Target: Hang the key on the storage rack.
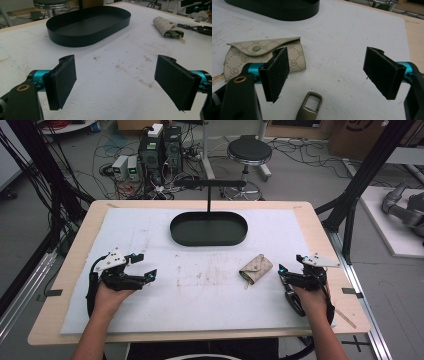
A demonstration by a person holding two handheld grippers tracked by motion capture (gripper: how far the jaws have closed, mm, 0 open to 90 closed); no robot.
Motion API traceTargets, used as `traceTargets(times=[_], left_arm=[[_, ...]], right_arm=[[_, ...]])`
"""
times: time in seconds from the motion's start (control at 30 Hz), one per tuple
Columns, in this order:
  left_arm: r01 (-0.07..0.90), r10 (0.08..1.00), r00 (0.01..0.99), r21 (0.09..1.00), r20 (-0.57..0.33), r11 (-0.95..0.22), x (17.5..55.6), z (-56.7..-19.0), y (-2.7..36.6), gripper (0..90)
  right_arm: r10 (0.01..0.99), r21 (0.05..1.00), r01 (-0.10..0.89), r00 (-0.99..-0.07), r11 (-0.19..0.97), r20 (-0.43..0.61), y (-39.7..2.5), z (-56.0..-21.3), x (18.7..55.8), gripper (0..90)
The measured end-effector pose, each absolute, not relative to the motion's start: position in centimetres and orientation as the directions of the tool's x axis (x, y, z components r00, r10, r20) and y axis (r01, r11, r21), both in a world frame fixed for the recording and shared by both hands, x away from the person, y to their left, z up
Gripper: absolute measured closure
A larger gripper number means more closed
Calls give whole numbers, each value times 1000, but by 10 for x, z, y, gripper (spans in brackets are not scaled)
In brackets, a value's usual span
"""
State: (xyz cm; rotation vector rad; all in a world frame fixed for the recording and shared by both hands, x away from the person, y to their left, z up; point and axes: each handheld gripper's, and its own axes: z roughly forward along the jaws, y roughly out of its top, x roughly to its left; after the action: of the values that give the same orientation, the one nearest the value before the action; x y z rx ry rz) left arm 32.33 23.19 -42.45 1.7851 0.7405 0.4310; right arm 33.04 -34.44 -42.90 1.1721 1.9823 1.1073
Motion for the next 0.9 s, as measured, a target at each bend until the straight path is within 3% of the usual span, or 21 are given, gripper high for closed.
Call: traceTargets(times=[0.67,0.9], left_arm=[[270,657,752,934,-54,-232,322,-426,224,172],[255,636,771,933,-35,-256,326,-426,205,171]], right_arm=[[892,867,408,-445,286,-85,-344,-428,327,215],[899,869,409,-429,280,-88,-350,-428,320,215]])
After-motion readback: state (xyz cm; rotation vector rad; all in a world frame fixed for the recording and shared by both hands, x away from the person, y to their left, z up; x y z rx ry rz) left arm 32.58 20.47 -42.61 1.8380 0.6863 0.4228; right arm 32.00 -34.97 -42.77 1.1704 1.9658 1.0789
